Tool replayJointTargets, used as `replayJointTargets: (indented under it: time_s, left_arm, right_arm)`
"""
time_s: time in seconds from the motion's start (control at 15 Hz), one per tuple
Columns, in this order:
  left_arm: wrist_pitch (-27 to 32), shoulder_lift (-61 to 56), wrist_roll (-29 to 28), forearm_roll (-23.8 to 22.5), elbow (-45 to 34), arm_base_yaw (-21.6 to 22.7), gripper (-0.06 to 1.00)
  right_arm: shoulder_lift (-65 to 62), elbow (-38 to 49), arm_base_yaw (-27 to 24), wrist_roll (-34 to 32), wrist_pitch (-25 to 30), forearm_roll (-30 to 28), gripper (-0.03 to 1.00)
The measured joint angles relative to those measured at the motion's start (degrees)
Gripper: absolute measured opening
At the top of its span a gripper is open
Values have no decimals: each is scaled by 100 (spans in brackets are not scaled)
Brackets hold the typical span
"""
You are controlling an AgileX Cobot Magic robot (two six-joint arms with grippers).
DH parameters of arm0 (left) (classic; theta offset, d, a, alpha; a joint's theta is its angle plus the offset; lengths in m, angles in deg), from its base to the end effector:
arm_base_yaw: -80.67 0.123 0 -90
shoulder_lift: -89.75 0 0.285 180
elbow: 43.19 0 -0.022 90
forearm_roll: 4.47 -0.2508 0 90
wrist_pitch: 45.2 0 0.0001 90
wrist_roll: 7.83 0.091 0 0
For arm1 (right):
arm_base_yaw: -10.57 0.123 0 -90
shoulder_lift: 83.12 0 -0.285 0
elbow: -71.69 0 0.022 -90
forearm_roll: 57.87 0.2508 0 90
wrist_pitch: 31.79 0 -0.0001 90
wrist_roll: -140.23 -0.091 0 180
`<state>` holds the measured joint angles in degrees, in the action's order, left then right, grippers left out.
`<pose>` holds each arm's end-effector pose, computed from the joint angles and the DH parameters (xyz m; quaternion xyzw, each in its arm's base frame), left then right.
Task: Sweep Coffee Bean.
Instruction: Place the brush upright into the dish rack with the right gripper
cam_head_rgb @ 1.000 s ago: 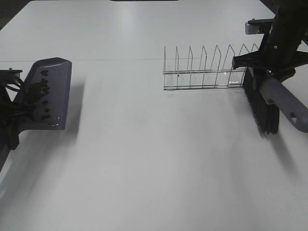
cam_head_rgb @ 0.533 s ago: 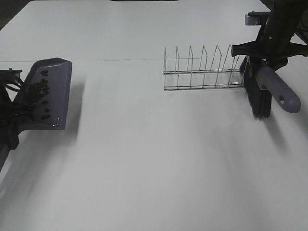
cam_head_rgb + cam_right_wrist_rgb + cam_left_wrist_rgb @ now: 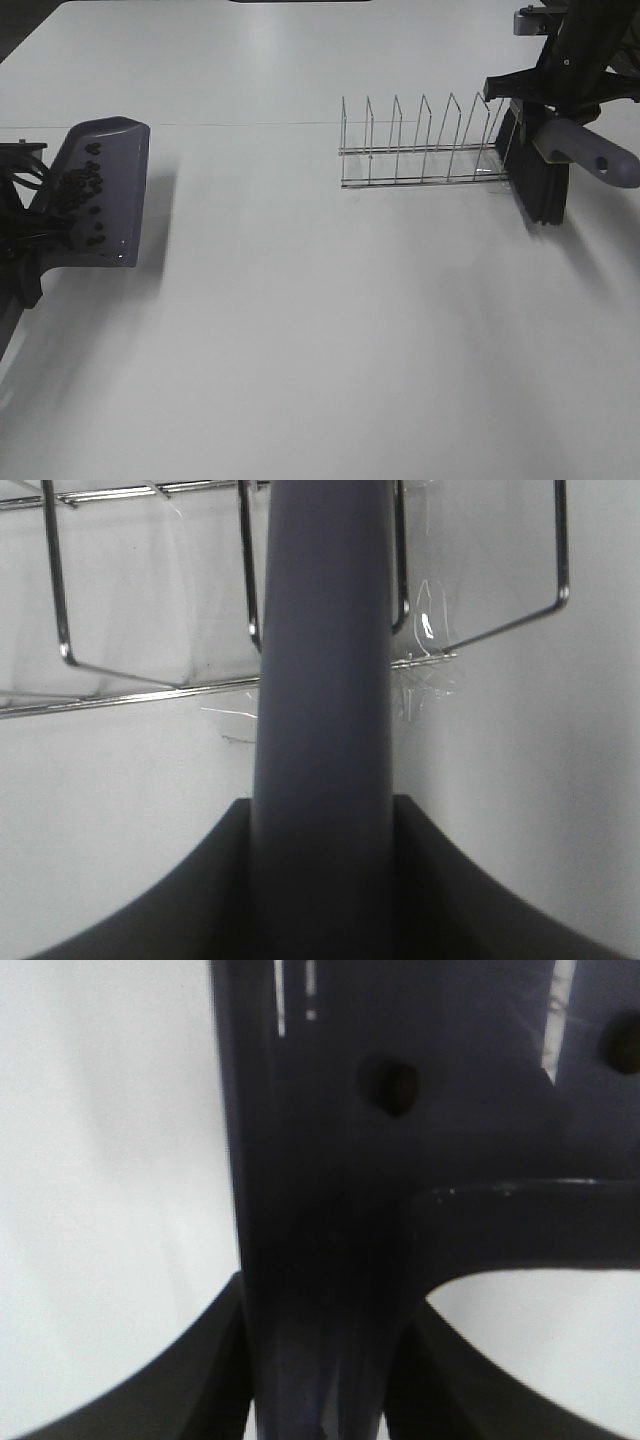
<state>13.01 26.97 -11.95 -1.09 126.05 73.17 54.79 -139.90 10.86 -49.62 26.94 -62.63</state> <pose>0.3283 -0.0478 0.1491 -0.0126 -0.9982 0.0186 0.0561 0.4819 -0.0040 0.1770 0.0659 0.9886 -0.0264 0.1328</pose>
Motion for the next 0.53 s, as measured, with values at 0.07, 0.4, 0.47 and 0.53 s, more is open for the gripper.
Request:
replayJointTargets:
  time_s: [0.07,0.4,0.47,0.53]
  left_arm:
    - [0,0,0,0,0,0,33]
    - [0,0,0,0,0,0,33]
    - [0,0,0,0,0,0,33]
    - [0,0,0,0,0,0,33]
  right_arm:
    - [0,-57,0,0,46,0,31]
    - [0,-103,0,0,126,0,31]
    - [0,-120,0,0,189,0,31]
    - [0,-120,0,0,189,0,31]
